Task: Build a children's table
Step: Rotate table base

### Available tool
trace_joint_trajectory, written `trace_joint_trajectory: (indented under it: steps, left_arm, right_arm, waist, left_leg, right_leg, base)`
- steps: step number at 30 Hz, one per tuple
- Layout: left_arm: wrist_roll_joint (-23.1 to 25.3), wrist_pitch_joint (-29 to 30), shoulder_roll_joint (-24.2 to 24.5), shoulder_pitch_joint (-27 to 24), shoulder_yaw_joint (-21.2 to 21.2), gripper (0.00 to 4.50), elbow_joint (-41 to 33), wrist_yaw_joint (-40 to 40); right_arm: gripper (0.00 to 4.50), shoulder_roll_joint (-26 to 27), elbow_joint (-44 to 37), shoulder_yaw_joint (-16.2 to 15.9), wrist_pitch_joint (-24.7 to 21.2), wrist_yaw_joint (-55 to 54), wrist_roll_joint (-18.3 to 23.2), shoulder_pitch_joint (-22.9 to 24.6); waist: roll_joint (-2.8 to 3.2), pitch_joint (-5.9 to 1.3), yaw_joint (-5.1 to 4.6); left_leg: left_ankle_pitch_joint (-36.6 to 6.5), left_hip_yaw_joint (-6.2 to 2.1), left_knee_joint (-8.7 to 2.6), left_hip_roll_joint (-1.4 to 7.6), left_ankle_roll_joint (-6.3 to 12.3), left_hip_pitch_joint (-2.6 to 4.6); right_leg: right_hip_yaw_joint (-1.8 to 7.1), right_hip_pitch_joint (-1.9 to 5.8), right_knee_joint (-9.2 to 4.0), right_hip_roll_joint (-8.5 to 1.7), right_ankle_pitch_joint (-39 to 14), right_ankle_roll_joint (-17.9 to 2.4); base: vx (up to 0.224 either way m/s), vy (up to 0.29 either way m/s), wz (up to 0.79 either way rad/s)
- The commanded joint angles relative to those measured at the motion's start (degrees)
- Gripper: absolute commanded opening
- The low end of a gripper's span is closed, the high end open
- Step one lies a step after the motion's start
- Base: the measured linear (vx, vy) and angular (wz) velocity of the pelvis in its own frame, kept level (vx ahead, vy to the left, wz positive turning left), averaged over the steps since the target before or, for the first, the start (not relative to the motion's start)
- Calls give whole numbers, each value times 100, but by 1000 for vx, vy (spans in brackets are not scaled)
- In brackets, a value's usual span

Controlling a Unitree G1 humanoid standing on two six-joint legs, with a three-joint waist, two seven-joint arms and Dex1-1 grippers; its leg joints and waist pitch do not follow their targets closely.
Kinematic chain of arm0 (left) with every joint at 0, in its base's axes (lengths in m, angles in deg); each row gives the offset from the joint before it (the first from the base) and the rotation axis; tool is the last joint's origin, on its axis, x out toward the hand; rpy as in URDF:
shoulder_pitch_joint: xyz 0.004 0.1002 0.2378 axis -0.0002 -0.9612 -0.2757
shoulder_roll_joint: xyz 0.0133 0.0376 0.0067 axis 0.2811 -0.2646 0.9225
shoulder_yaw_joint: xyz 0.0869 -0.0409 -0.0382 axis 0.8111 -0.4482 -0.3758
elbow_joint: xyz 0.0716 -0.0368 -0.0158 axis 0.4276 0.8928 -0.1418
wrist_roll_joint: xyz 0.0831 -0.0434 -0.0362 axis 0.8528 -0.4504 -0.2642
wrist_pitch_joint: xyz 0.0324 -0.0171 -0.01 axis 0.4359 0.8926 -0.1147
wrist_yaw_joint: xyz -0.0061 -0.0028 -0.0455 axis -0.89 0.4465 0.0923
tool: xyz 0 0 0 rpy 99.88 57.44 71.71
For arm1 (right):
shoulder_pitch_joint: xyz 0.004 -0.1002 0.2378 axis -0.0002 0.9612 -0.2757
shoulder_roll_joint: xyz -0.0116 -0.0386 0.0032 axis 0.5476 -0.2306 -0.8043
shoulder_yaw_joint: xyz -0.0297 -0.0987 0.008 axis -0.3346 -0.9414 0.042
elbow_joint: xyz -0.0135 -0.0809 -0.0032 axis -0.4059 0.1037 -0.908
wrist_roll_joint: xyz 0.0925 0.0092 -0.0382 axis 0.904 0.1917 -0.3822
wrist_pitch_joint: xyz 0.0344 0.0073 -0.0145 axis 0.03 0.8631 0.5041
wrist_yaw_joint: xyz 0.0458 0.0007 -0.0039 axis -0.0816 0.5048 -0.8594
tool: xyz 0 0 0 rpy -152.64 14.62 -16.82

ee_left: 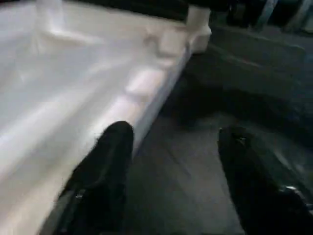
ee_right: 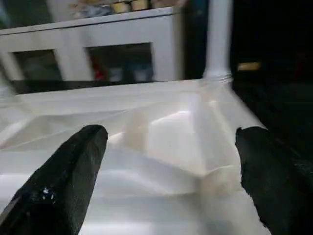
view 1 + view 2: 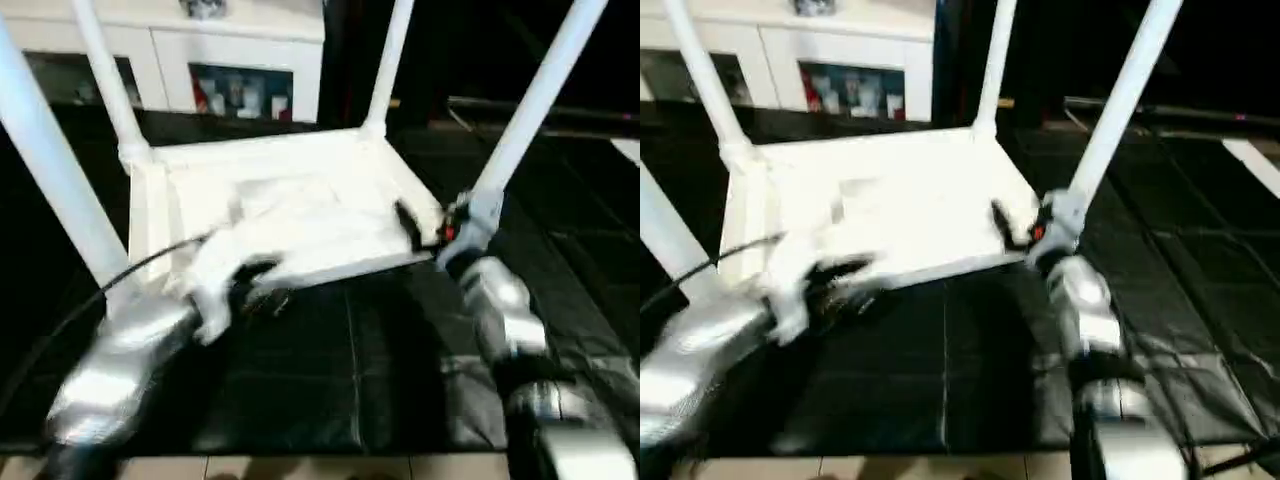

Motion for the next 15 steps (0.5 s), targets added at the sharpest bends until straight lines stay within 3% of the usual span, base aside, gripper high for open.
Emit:
trace_joint_trajectory:
  steps: [1,2,6,7,8,9,10,12,13,15]
  left_arm:
    - [-245,297,270,-261,-172,314,-307,353]
    - [-327,385,496,-518,-274,351,-405,542]
    - [-467,673,1062,-1066,-484,355,-584,903]
    - [-594,891,1535,-1472,-857,381,-668,1211]
    - [-594,892,1536,-1473,-857,396,-668,1211]
    - [-692,1071,1847,-1679,-1213,396,-629,1414]
    - [-718,1141,1966,-1740,-1366,400,-576,1488]
    - [-704,1178,2102,-1804,-1531,417,-511,1536]
    - [-609,1090,2286,-1823,-1891,439,-282,1528]
    - [-561,983,2372,-1775,-2099,444,-120,1475]
  right_arm:
    - [450,-32,-561,-46,-413,175,128,165]
    - [450,-24,-798,-79,-550,258,161,294]
    - [450,-106,-1184,-316,-792,548,148,546]
    - [450,-284,-1445,-640,-978,954,86,787]
    - [450,-284,-1445,-640,-978,954,86,787]
    - [450,-377,-1604,-780,-1098,1200,137,929]
    - [450,-406,-1657,-813,-1168,1251,156,972]
    - [450,-444,-1745,-859,-1247,1333,163,1021]
    - [450,-508,-1863,-907,-1543,1241,116,1077]
    - [450,-556,-1936,-935,-1690,1230,77,1102]
  waist:
    - [157,-332,-8]
    - [148,-326,-14]
    - [167,-294,-27]
    - [148,-287,-39]
    - [164,-291,-8]
    - [117,-258,-54]
    - [153,-260,-30]
    - [152,-243,-37]
    - [154,-230,-20]
    - [168,-235,-25]
  left_leg:
    - [-1881,-21,-471,82,-24,70]
    - [-1921,-26,-474,82,-47,71]
    - [-2190,-42,-495,78,-76,108]
    - [-2255,-44,-498,75,-90,118]
    - [-2260,-50,-488,80,-87,132]
    - [-2322,-43,-509,67,-37,94]
    - [-2350,-54,-509,64,-34,121]
    - [-2452,-61,-508,71,-72,160]
    - [-2491,-76,-512,59,-76,155]
    - [-2461,-96,-524,46,-94,129]
  right_leg:
    - [261,263,-454,-246,-1894,-892]
    - [265,264,-463,-245,-1948,-861]
    - [286,200,-516,-231,-2341,-739]
    - [289,193,-531,-228,-2422,-731]
    - [295,190,-520,-238,-2395,-739]
    - [301,187,-541,-220,-2512,-715]
    - [307,177,-562,-229,-2663,-660]
    - [312,138,-589,-217,-2767,-666]
    - [323,139,-597,-221,-2850,-647]
    - [321,163,-597,-226,-2922,-573]
  base:
    - [0,0,0]
    - [0,0,0]
    - [0,0,0]
    - [0,0,0]
    - [0,0,0]
    - [0,0,0]
    - [0,0,0]
    - [0,0,0]
    - [0,0,0]
    - [0,0,0]
